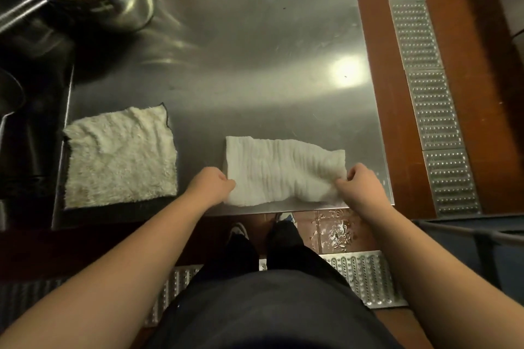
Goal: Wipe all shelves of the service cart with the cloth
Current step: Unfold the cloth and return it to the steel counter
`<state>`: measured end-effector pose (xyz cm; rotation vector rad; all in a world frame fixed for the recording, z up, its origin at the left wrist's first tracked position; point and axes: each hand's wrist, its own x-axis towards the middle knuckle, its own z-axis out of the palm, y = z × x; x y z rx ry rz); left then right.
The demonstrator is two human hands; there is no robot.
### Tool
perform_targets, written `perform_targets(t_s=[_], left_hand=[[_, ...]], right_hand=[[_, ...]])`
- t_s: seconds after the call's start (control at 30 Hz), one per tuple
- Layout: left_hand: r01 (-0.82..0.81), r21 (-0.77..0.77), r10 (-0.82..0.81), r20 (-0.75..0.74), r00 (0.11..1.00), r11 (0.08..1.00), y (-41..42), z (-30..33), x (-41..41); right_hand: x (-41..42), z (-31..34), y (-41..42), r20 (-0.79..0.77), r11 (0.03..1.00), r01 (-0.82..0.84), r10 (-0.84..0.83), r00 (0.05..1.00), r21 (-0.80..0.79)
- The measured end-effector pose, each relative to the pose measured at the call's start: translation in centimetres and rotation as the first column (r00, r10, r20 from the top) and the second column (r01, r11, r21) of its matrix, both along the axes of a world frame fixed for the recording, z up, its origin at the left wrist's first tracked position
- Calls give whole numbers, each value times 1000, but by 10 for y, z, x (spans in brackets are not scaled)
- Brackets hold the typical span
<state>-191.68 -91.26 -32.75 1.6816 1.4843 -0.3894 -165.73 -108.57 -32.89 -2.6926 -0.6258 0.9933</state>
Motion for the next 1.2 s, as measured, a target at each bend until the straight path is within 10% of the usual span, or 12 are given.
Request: perform_targets(t_s=[0.27,0.4,0.63,0.73,0.93,1.2], left_hand=[[-178,-121,207,306,929,977,49,48,17],[-291,-587,621,499,605,755,69,67,34],[-429,-752,866,424,267,500,117,43,71],[-511,-613,797,485,360,603,114,27,87],[-242,80,190,405,895,967,50,-4,75],[-203,221,199,38,979,954,-9,-29,18]], right_hand=[[32,32,26,-86,999,38,-38,996,-5],[37,54,42,-478,892,401,-265,838,210],[78,35,108,-714,539,764,-372,593,353],[81,18,123,-657,598,693,-338,674,403],[48,-6,82,-200,841,385,-332,922,379],[-4,-26,-3,-110,992,130,-128,986,5]])
